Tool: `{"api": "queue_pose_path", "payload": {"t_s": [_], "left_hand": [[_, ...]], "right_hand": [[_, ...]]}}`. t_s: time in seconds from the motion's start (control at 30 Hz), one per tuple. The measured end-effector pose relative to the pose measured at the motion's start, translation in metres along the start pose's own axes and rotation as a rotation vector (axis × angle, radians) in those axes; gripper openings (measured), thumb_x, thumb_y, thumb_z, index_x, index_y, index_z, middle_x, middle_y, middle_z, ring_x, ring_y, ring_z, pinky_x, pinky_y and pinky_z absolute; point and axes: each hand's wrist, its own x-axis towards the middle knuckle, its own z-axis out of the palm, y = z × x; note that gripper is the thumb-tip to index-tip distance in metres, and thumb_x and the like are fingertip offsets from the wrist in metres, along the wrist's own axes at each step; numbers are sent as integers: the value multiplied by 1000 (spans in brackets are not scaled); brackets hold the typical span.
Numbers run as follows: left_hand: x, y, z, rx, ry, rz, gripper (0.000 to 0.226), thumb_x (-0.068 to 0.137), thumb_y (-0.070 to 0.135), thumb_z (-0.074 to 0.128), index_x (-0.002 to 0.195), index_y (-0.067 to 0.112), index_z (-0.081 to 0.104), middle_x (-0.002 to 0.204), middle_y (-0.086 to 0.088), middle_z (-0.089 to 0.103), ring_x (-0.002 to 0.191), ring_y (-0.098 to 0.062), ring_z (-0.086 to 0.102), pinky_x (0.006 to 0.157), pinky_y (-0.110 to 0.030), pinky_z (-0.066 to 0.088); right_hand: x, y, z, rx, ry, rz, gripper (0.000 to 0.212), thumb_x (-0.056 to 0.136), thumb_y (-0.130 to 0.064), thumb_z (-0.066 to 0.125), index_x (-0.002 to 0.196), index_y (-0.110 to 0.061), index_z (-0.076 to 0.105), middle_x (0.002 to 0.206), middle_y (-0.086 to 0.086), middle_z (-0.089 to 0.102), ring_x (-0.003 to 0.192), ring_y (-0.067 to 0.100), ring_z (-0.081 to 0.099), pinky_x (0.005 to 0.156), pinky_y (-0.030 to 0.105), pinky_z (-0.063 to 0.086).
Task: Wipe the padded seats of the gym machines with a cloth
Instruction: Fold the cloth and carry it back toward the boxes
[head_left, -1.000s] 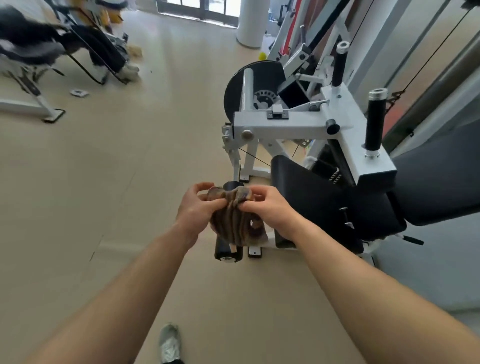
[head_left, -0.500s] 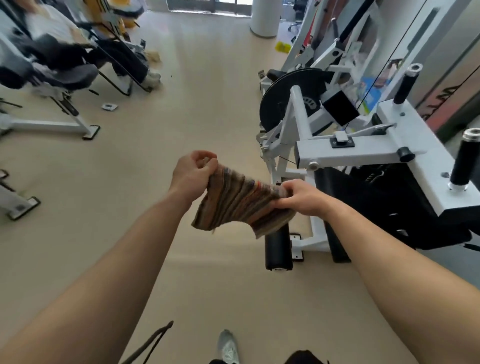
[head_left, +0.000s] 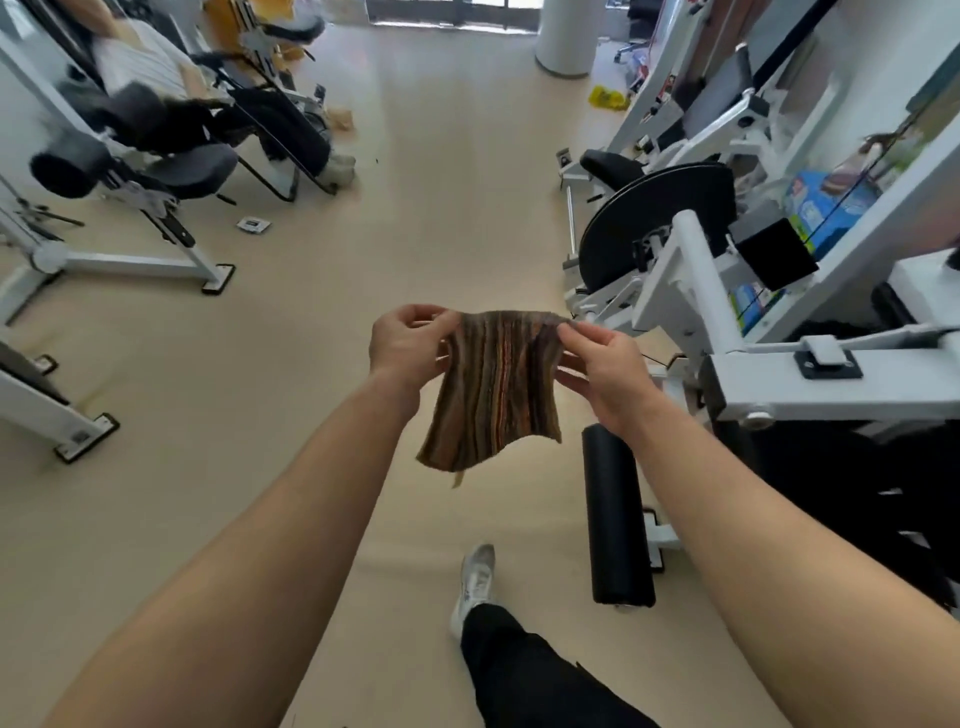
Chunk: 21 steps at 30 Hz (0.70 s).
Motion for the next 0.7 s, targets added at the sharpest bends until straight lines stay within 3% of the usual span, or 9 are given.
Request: {"api": "queue_pose_path", "payload": {"t_s": [0.1, 0.27, 0.4, 0.47, 0.53, 0.63, 0.7], "left_hand": [[33, 14, 16, -13, -84, -19, 13, 84, 14, 78, 92, 10, 68, 83, -7, 72, 66, -18, 70, 62, -26, 58], [113, 45, 25, 116, -108, 18, 15, 83, 11, 77, 94, 6, 67, 85, -12, 75, 65, -18, 74, 55, -18, 53], [182, 69, 26, 217, -69, 37, 13, 82, 11, 77, 90, 6, 69, 83, -12, 76, 67, -19, 75, 55, -19, 53], [216, 80, 28, 294, -62, 74, 8, 80, 13, 77, 86, 10, 71, 81, -9, 77, 69, -18, 76, 57, -21, 56], [248, 89, 30, 368, -66, 110, 6, 77, 18, 75, 83, 16, 74, 78, -4, 77, 72, -16, 76, 65, -29, 61], [293, 102, 35, 404, -111, 108, 14, 74, 19, 65, 83, 20, 75, 79, -2, 77, 74, -16, 76, 75, -35, 63], [327, 111, 37, 381, -143, 94, 14, 77, 11, 64, 83, 19, 74, 81, -6, 77, 76, -19, 76, 72, -32, 62]], "right_hand": [[44, -6, 40, -120, -20, -76, 15, 100, -18, 59, 101, -16, 74, 94, 6, 76, 94, 19, 72, 76, 30, 55], [129, -17, 88, -234, -19, -166, 20, 99, -20, 60, 108, -20, 77, 97, 4, 79, 93, 16, 74, 83, 31, 56], [187, -37, 113, -293, -1, -205, 30, 99, -18, 57, 88, -40, 74, 90, 10, 78, 70, 12, 70, 65, 26, 55], [216, -46, 122, -320, 16, -228, 32, 98, -19, 56, 83, -39, 74, 87, 12, 78, 68, 21, 71, 63, 29, 56], [247, -53, 131, -354, 36, -241, 28, 98, -19, 55, 88, -35, 76, 83, 11, 77, 66, 17, 71, 60, 28, 54], [296, -61, 144, -432, 77, -250, 25, 98, -24, 56, 107, -30, 78, 87, -3, 79, 81, 12, 73, 77, 33, 58], [331, -68, 153, -466, 68, -250, 26, 97, -25, 56, 112, -30, 76, 89, -5, 78, 86, 14, 73, 83, 39, 57]]}}
